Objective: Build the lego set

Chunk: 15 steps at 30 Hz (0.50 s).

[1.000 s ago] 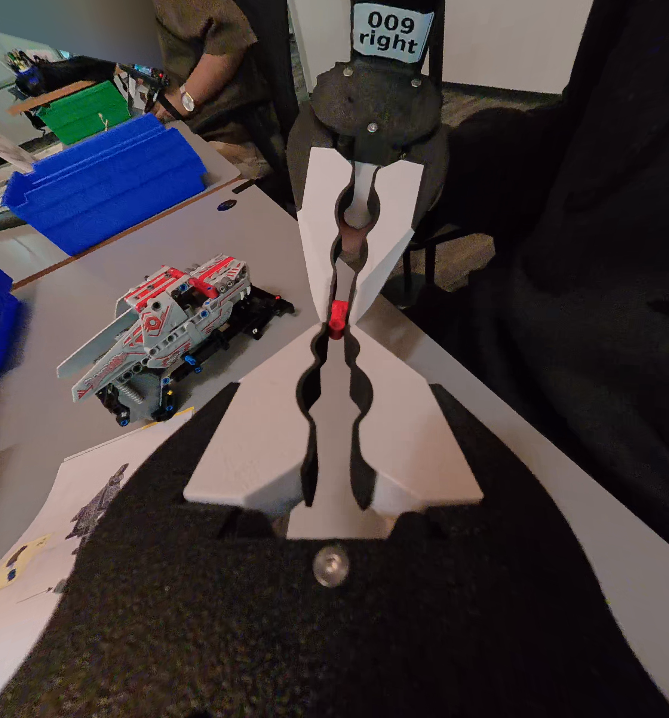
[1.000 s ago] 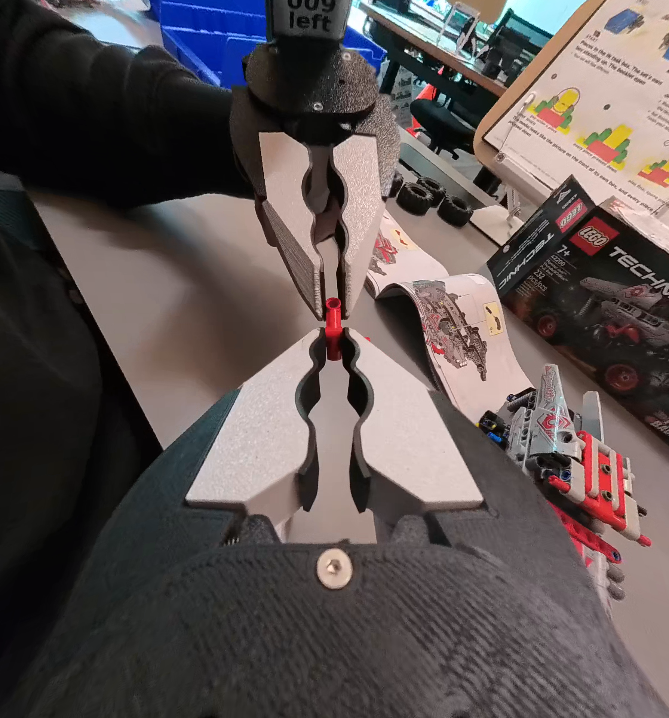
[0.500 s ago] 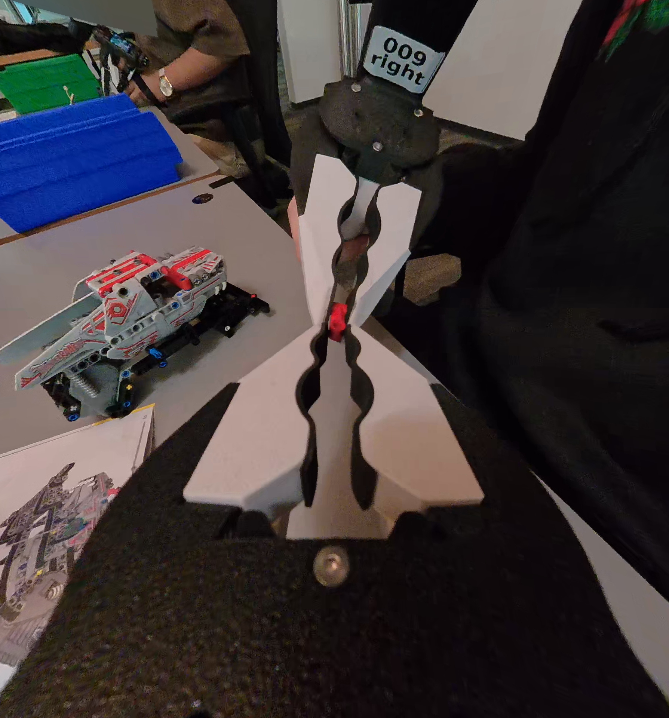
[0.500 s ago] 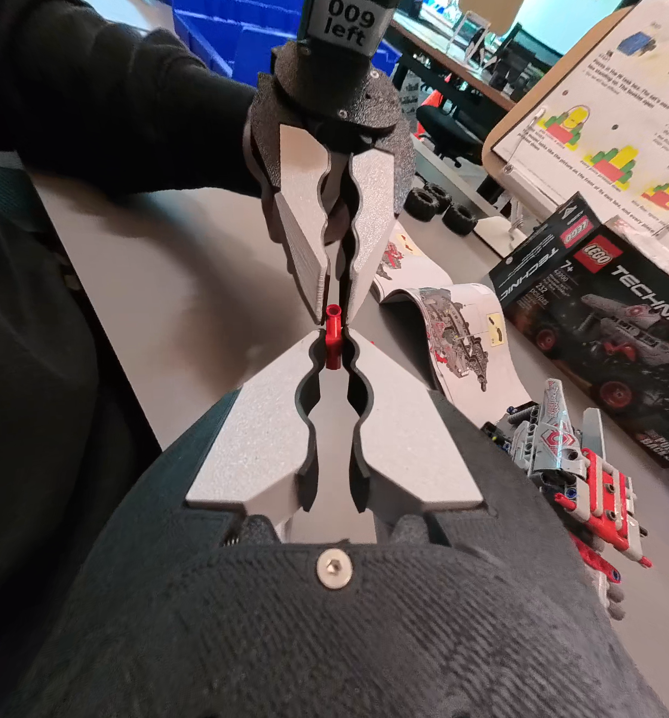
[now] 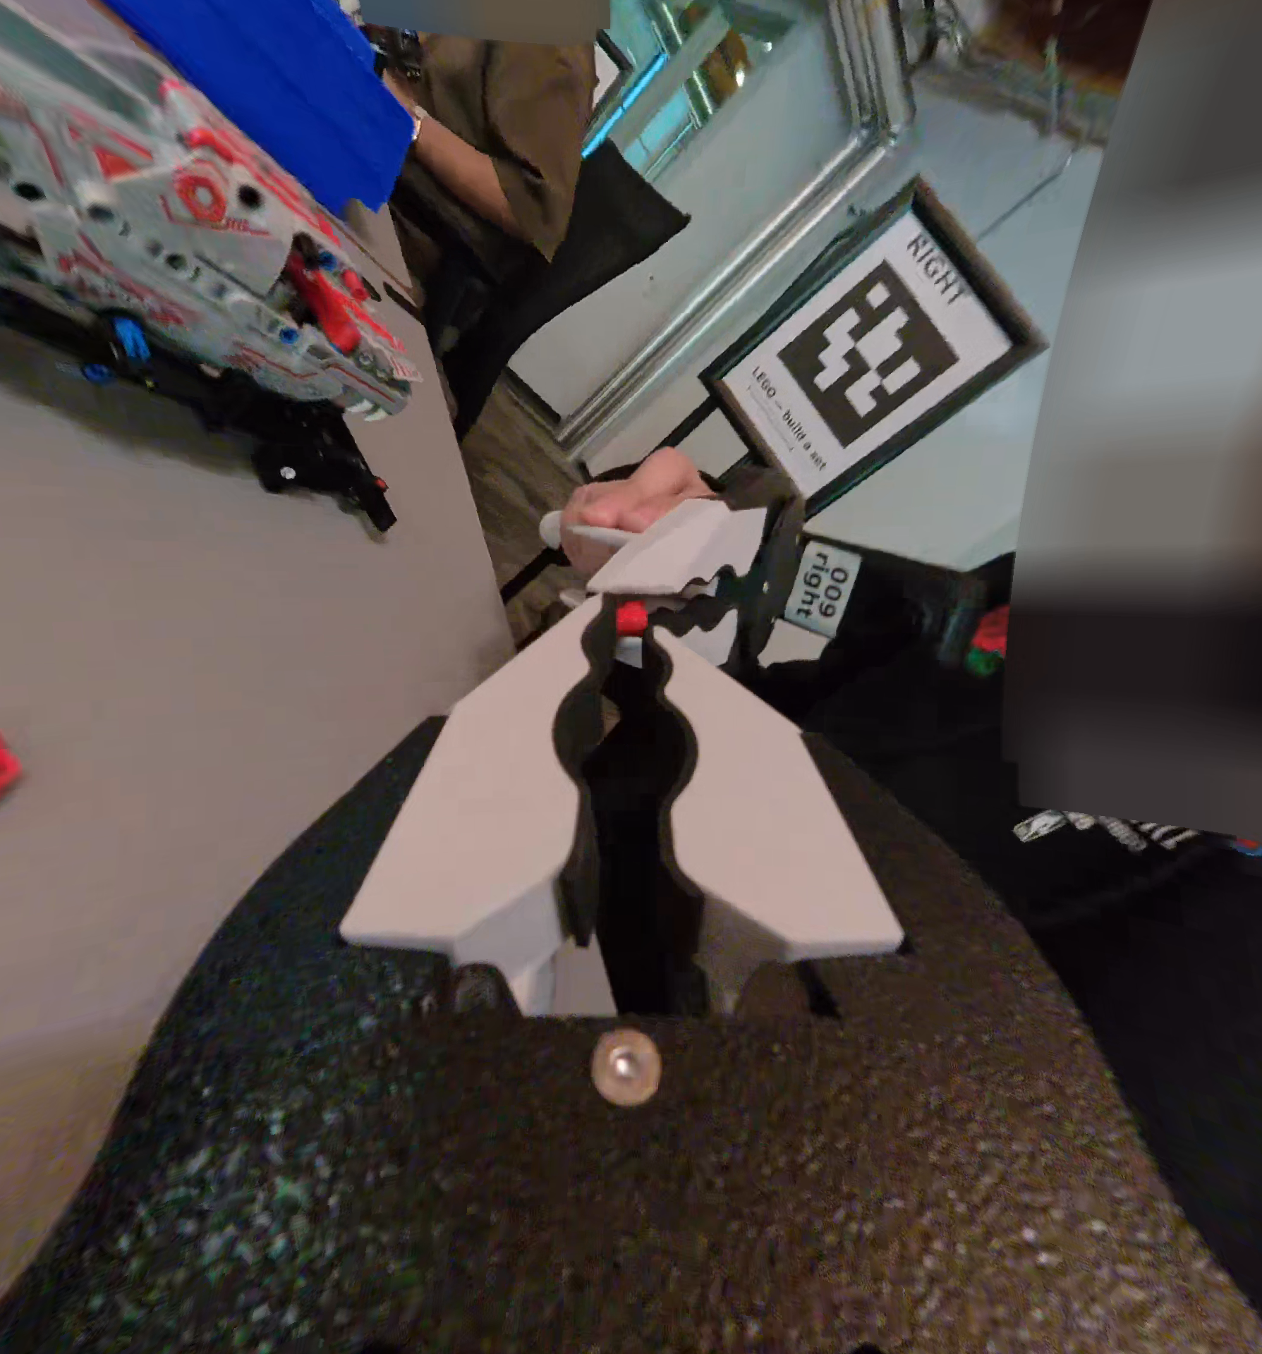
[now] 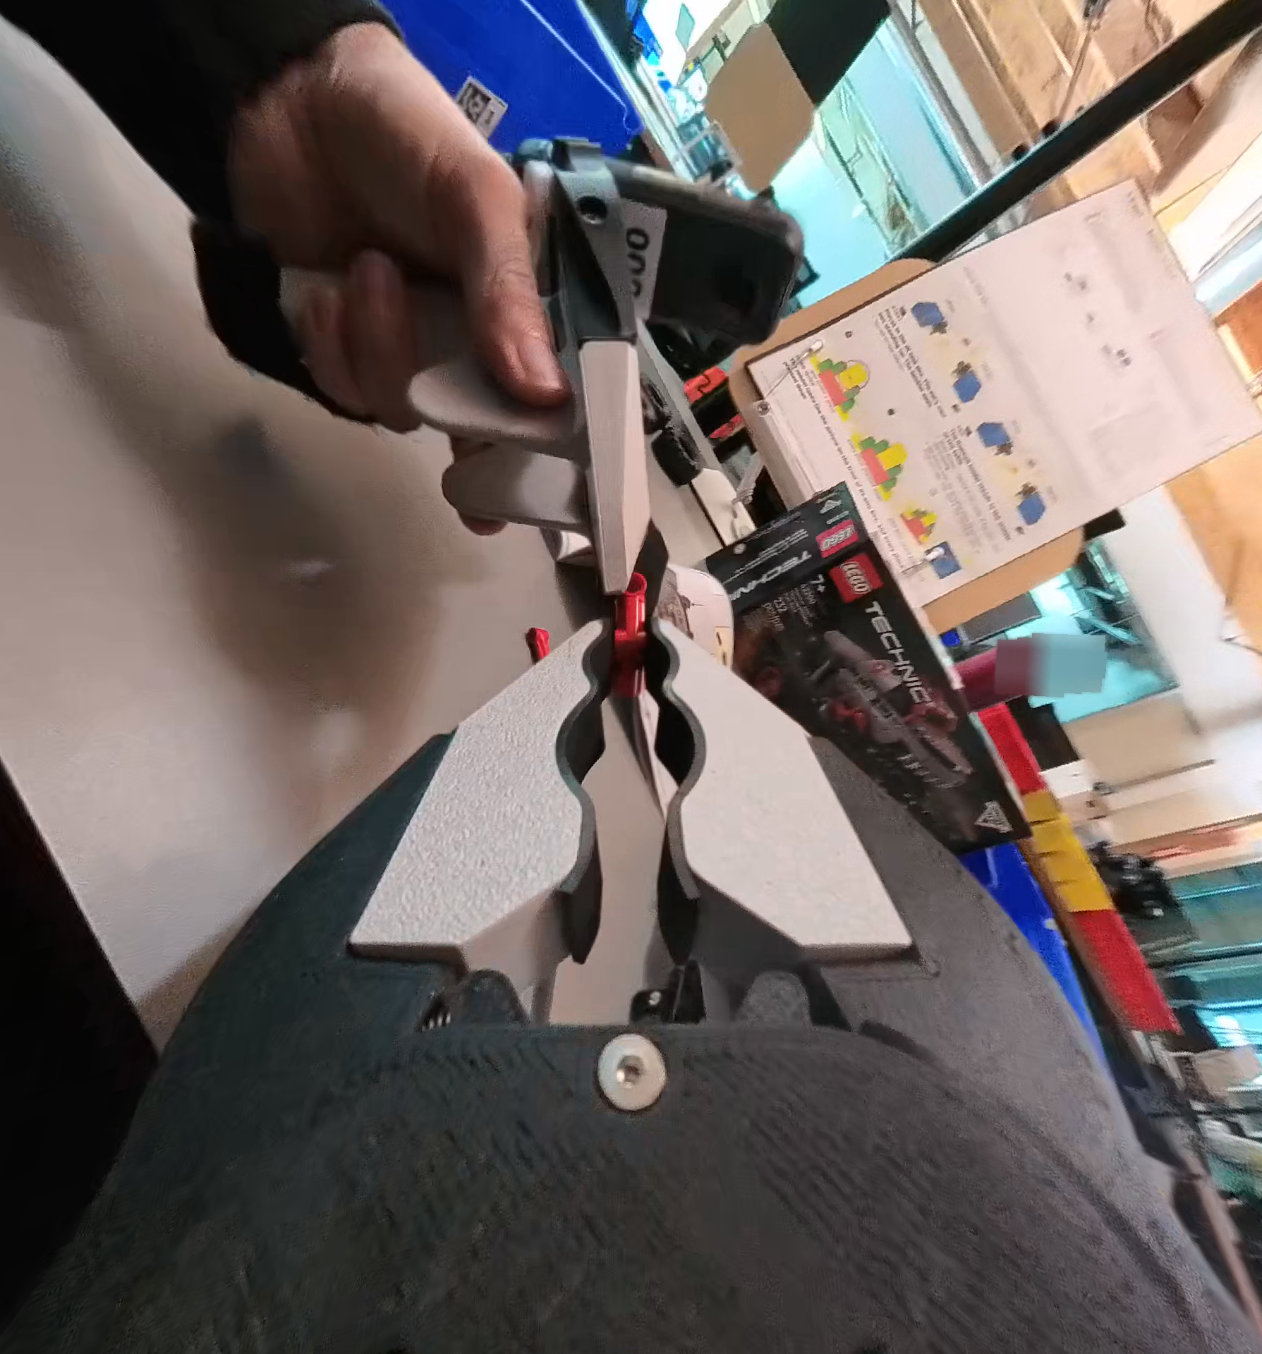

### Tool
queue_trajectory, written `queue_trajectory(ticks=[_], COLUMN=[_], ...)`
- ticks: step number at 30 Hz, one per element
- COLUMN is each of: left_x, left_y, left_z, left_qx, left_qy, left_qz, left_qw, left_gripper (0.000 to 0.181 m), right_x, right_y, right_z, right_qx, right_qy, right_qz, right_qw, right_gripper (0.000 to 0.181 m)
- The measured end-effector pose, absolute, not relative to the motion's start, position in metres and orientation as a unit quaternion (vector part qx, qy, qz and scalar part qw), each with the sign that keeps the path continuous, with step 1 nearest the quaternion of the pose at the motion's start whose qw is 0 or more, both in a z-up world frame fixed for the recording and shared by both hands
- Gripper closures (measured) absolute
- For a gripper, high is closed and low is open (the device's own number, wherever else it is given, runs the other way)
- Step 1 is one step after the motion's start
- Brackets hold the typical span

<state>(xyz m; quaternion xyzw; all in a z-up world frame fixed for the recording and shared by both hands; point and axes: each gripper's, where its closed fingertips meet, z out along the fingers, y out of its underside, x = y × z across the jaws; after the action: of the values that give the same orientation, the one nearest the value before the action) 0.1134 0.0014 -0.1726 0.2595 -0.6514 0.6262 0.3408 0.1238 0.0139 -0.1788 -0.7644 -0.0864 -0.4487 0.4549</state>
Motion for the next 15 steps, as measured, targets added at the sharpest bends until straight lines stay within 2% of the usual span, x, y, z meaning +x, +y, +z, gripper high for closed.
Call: queue_trajectory(ticks=[1,2,3,6,8,13,15], left_x=[0.114,0.114,0.112,0.107,0.104,0.099,0.097], left_y=[0.001,0.002,0.002,0.007,0.010,0.013,0.014], left_z=[-0.172,-0.173,-0.175,-0.178,-0.175,-0.168,-0.169], left_qx=[0.283,0.287,0.258,0.085,-0.014,-0.114,-0.125], left_qy=[-0.632,-0.626,-0.649,-0.742,-0.768,-0.774,-0.775], left_qz=[0.620,0.622,0.635,0.659,0.640,0.611,0.608], left_qw=[0.368,0.372,0.332,0.091,-0.024,-0.119,-0.119], left_gripper=[0.179,0.178,0.177,0.175,0.176,0.176,0.175], right_x=[0.124,0.124,0.123,0.116,0.109,0.100,0.097], right_y=[0.014,0.014,0.015,0.020,0.023,0.028,0.029], right_z=[-0.179,-0.179,-0.180,-0.182,-0.178,-0.173,-0.172], right_qx=[-0.763,-0.765,-0.773,-0.789,-0.785,-0.775,-0.770], right_qy=[-0.091,-0.089,-0.075,-0.013,0.019,0.048,0.051], right_qz=[-0.455,-0.451,-0.426,-0.304,-0.231,-0.137,-0.109], right_qw=[0.450,0.451,0.463,0.533,0.574,0.616,0.627], right_gripper=[0.174,0.175,0.175,0.175,0.174,0.175,0.175])
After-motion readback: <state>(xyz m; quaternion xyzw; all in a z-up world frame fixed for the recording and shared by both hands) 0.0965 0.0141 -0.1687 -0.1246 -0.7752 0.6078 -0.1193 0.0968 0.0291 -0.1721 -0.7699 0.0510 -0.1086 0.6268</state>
